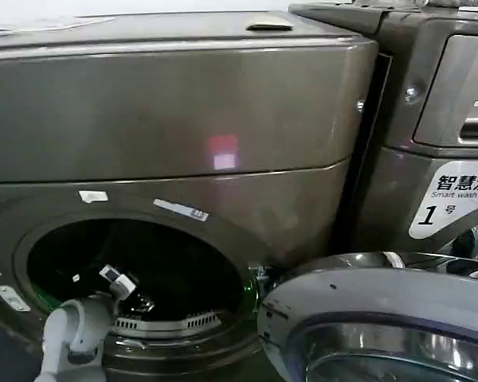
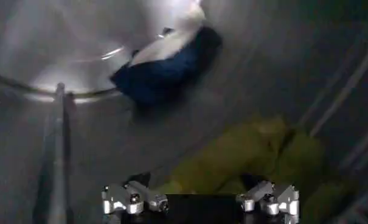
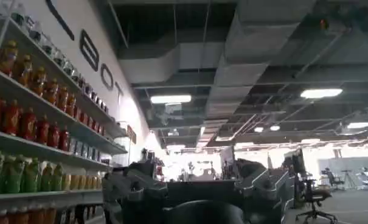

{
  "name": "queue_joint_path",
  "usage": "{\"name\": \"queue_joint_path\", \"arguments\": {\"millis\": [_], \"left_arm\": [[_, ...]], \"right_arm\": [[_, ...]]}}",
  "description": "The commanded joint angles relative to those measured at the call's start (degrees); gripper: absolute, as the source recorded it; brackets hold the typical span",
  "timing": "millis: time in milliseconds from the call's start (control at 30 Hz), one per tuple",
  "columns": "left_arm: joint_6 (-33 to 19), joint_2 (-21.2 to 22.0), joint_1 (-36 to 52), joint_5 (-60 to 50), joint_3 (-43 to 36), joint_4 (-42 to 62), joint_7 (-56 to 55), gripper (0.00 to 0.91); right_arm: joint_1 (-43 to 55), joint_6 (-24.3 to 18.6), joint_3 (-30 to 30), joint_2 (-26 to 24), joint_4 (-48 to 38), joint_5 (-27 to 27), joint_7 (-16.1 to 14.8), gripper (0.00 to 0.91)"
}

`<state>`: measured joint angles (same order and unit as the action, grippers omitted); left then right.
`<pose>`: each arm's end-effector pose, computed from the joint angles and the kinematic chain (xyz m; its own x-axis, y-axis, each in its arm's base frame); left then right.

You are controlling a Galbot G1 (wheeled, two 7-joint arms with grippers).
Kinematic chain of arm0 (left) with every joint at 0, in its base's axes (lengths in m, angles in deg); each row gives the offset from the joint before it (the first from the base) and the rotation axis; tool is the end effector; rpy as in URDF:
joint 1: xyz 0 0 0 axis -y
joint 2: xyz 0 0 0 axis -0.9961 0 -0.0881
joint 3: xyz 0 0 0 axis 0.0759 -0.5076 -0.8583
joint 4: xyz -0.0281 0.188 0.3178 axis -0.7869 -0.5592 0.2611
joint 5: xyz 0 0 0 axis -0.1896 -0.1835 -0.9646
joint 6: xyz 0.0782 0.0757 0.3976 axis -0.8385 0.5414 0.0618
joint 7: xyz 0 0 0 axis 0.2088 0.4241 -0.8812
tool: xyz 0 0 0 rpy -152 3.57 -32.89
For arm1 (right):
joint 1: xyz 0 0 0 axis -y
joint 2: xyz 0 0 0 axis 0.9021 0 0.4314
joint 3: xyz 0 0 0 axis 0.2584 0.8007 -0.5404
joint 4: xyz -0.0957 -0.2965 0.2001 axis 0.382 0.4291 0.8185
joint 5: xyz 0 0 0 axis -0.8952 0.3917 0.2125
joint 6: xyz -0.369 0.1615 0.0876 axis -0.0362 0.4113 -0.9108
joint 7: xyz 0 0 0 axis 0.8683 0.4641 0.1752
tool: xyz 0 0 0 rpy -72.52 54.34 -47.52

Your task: Grasp the clothes from the dryer.

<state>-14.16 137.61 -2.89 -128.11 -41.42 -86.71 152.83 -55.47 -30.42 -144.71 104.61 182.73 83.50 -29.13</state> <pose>0.3866 0.0979 -0.1878 -0.7376 -0.0142 0.6751 0.5184 0.6287 0.5796 -0.1443 -0.5015 -0.1012 0.0061 0.9077 -0.4197 0.9996 0.0062 0.0278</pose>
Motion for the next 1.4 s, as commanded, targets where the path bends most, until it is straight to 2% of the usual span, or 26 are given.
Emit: {"name": "queue_joint_path", "arguments": {"millis": [33,367,767,1067,1400], "left_arm": [[-47.15,-3.62,3.58,-15.14,-1.25,4.24,14.39,0.907],[-46.96,-4.87,9.35,-13.81,-4.27,8.66,14.43,0.907],[-46.84,-5.65,12.32,-13.83,-7.25,12.66,14.42,0.907],[-43.77,-6.11,14.57,-9.66,-9.42,16.36,14.38,0.907],[-42.83,-6.29,16.75,-7.65,-11.46,21.98,14.38,0.907]], "right_arm": [[0.04,-0.24,0.24,0.14,-0.07,0.06,-0.03,0.907],[0.11,-0.55,0.50,0.45,-0.35,0.00,-0.04,0.907],[0.80,-0.39,1.29,0.45,0.32,-0.28,-0.07,0.907],[0.58,-0.45,0.97,0.59,0.23,-0.31,-0.16,0.907],[0.90,-0.51,1.55,0.98,0.48,-0.51,-0.32,0.907]]}}
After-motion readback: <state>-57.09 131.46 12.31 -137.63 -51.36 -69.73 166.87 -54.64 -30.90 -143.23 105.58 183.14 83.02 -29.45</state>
